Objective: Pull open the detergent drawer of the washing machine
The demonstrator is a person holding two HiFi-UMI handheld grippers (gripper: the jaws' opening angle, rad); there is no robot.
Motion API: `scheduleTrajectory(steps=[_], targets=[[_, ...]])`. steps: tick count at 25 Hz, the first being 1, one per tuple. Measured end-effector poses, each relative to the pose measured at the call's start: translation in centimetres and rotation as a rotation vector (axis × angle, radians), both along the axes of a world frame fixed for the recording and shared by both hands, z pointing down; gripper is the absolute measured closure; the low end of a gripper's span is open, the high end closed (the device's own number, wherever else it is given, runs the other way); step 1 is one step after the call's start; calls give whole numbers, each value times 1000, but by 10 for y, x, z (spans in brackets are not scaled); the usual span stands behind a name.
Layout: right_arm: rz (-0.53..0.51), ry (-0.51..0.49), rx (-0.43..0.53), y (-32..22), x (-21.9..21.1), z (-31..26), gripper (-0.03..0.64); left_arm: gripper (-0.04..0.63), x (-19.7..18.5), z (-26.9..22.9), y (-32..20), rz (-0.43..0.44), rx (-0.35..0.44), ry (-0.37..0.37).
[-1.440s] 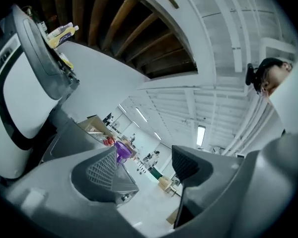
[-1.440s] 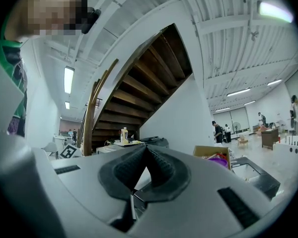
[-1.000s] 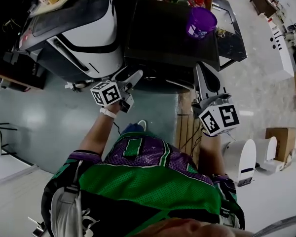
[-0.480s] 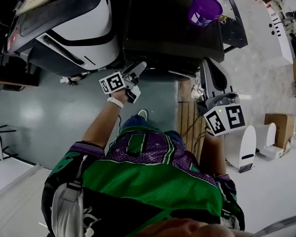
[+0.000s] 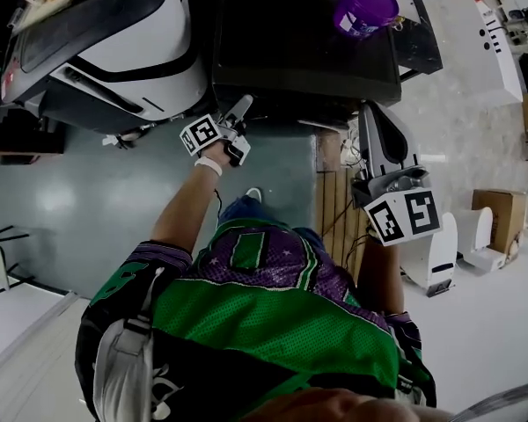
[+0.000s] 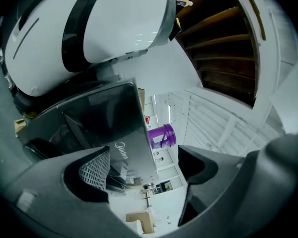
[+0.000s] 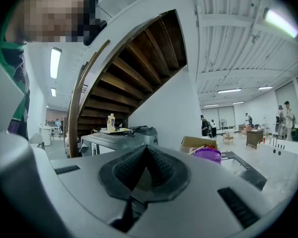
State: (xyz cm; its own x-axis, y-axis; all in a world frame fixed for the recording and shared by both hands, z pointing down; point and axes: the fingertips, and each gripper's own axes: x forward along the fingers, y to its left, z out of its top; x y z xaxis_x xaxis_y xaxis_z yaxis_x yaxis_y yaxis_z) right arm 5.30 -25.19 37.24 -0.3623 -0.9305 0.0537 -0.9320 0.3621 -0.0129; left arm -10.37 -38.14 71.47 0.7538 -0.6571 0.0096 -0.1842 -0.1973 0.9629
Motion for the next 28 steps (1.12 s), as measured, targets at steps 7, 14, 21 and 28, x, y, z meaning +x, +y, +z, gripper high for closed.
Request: scheduleTrajectory(steps=[7, 14, 21, 28], targets=[[20, -6, 2, -8, 13, 7, 615, 178, 4, 28, -16, -17, -34, 28], [22, -36, 8, -10, 15, 18, 615, 169, 3, 39, -17, -24, -44, 60], [31, -21, 6, -10, 14, 18, 615, 161, 5, 43, -31, -52, -75, 82], [38, -1, -18, -10, 14, 22, 615, 163, 8, 46, -35, -54, -95, 102]])
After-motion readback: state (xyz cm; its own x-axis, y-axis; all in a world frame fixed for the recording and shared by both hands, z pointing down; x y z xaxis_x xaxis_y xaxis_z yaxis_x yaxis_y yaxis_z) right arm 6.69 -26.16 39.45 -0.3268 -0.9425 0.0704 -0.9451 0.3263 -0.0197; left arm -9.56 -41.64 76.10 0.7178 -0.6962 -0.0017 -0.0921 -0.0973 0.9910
